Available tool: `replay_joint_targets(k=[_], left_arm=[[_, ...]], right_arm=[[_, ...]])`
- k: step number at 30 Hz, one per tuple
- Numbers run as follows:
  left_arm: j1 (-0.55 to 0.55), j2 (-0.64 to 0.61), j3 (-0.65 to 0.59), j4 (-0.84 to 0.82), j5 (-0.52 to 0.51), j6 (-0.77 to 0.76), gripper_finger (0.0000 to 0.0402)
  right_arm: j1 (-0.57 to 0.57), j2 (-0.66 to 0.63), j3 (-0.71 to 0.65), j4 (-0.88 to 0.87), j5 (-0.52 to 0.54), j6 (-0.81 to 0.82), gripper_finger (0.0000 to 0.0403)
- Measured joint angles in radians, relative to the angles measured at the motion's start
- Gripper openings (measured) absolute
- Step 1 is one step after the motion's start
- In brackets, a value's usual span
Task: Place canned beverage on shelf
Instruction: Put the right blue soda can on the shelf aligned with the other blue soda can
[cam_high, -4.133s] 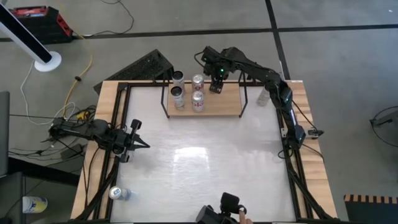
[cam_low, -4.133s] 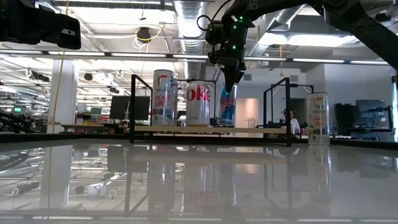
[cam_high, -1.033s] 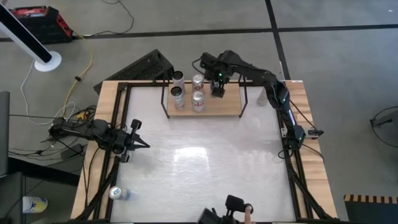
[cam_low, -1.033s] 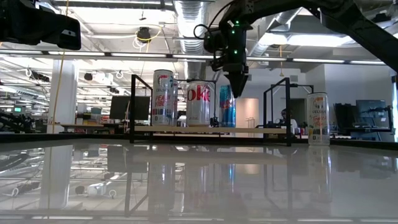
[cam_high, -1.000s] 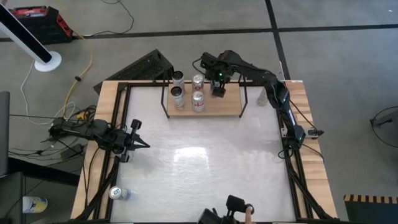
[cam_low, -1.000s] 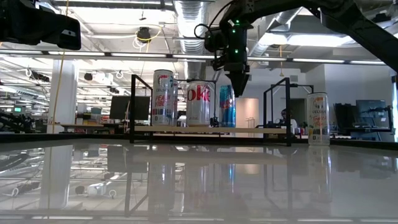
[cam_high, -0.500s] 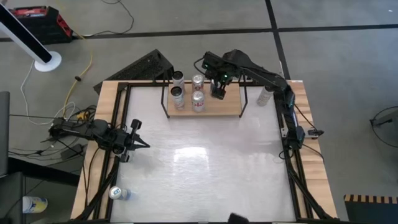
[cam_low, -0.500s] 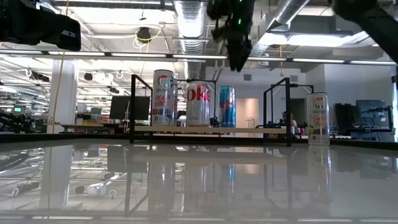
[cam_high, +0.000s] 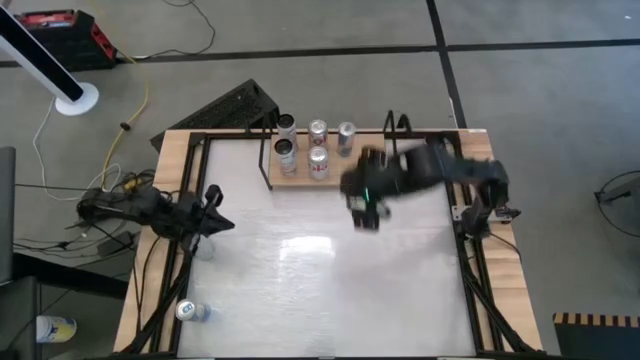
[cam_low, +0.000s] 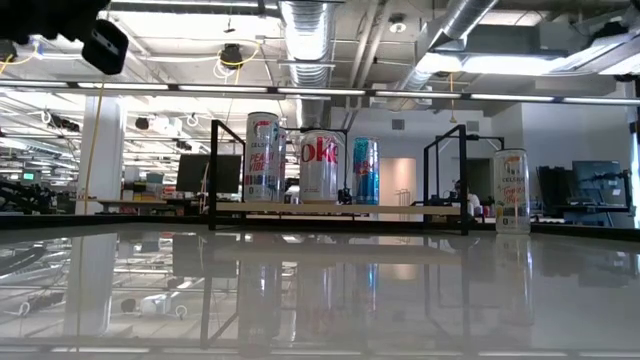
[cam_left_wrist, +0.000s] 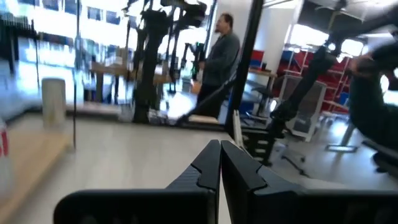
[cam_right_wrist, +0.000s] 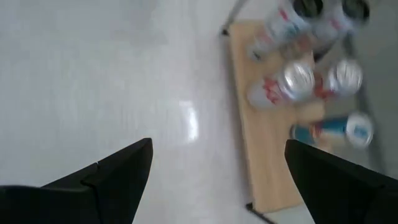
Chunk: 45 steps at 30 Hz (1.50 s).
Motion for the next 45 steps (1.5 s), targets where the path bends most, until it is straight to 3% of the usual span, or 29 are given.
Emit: replay_joint_targets(k=[5, 11, 15, 19, 24, 32, 39, 45], left_arm=[[-0.025, 0.13, 0.168, -0.191, -0.014, -0.192, 0.0], [-0.174, 0.455, 0.335, -0.278, -0.02, -0.284, 0.0], [-0.326, 0.694, 0.52, -0.429, -0.059, -0.299, 0.0], [-0.489, 0.897, 0.785, -0.664, -0.135, -0.325, 0.0], [-0.705, 1.087, 0.996, -0.995, -0.23, -0.591, 0.0], [-0.915, 1.258, 1.014, -1.003, -0.171, -1.081, 0.0], [-0.924, 1.333, 1.013, -1.038, -0.119, -1.089, 0.0005], [-0.879, 1.341, 1.013, -1.091, -0.094, -1.134, 0.0057]], right_arm=[[0.238, -0.003, -0.083, 0.0, 0.202, -0.003, 0.0387], [0.279, -0.136, -0.419, 0.087, 0.291, 0.154, 0.0379], [0.259, -0.225, -0.703, 0.342, 0.291, 0.117, 0.0379], [0.216, -0.32, -0.917, 0.615, 0.242, 0.039, 0.0379], [0.189, -0.379, -1.09, 0.857, 0.167, 0.022, 0.0379], [0.186, -0.39, -1.181, 0.977, 0.168, 0.006, 0.0379], [0.156, -0.39, -1.181, 1.093, 0.168, -0.104, 0.0379], [0.103, -0.39, -1.181, 1.115, 0.117, -0.172, 0.0379]])
